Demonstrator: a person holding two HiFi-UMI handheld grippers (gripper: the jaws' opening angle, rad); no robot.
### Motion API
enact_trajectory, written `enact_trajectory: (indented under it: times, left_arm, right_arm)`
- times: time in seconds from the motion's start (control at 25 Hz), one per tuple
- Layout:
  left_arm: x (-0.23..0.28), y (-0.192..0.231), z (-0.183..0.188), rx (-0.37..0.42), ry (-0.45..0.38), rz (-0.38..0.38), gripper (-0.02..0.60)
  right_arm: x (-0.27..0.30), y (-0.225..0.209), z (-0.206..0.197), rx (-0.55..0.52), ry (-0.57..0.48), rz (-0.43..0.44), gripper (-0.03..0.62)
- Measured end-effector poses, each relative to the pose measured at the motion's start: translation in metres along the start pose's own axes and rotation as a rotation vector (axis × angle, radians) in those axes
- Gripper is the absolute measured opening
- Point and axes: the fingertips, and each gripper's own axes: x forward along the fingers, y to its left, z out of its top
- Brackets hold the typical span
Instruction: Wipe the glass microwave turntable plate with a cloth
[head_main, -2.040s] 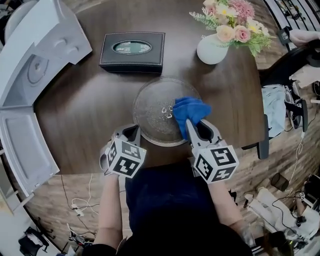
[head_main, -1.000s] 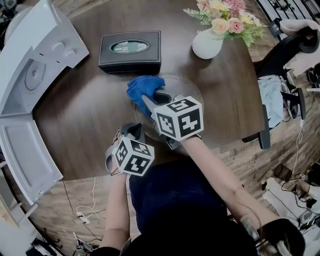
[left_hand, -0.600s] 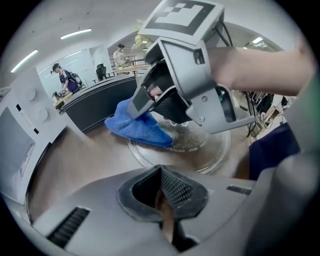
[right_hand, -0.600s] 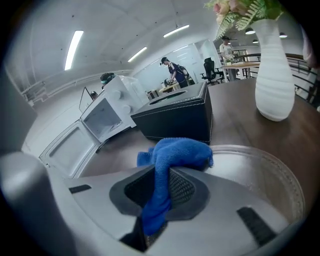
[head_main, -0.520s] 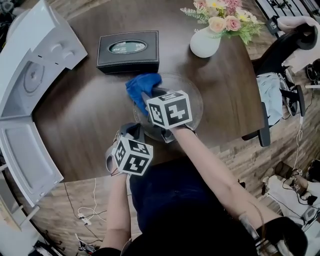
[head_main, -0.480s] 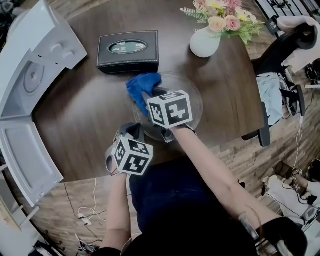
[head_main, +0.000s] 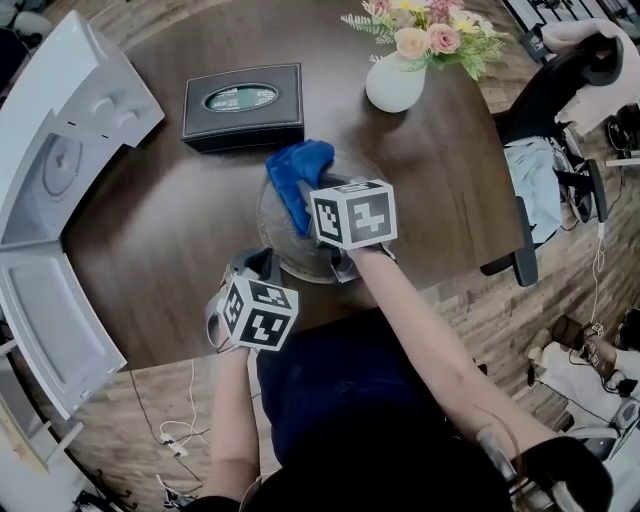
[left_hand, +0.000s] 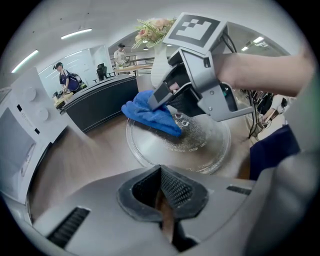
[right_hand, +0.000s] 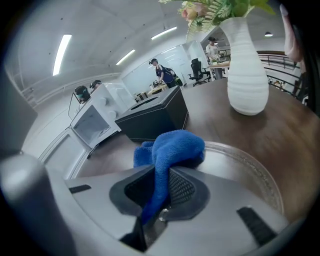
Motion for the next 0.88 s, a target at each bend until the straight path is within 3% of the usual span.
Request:
enact_trajectory:
  times: [0.88]
  left_arm:
    - [0.000, 0.001, 0.000, -0.024, 0.003, 0.001, 0.003]
  right_arm:
    - [-0.051, -0.073, 0.000, 0.083, -0.076, -0.150, 0.049]
